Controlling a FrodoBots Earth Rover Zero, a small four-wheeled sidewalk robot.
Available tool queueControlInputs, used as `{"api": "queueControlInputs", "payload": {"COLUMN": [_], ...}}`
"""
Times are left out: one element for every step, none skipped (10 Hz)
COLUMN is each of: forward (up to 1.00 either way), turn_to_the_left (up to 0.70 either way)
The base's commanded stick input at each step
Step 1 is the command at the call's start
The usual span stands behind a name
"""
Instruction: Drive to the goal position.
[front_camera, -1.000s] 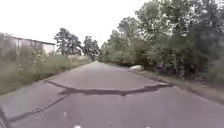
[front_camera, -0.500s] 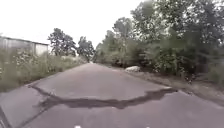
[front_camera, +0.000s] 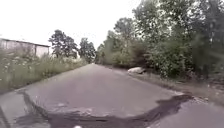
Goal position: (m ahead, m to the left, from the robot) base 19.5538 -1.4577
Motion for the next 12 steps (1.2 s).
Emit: {"api": "queueControlInputs", "payload": {"forward": [1.00,1.00,1.00,1.00,1.00,1.00,1.00,1.00,1.00,1.00,1.00,1.00], "turn_to_the_left": [-0.03,-0.03,-0.03,-0.03,-0.03,-0.09,-0.18,-0.19,-0.21,-0.27,-0.27,-0.27]}}
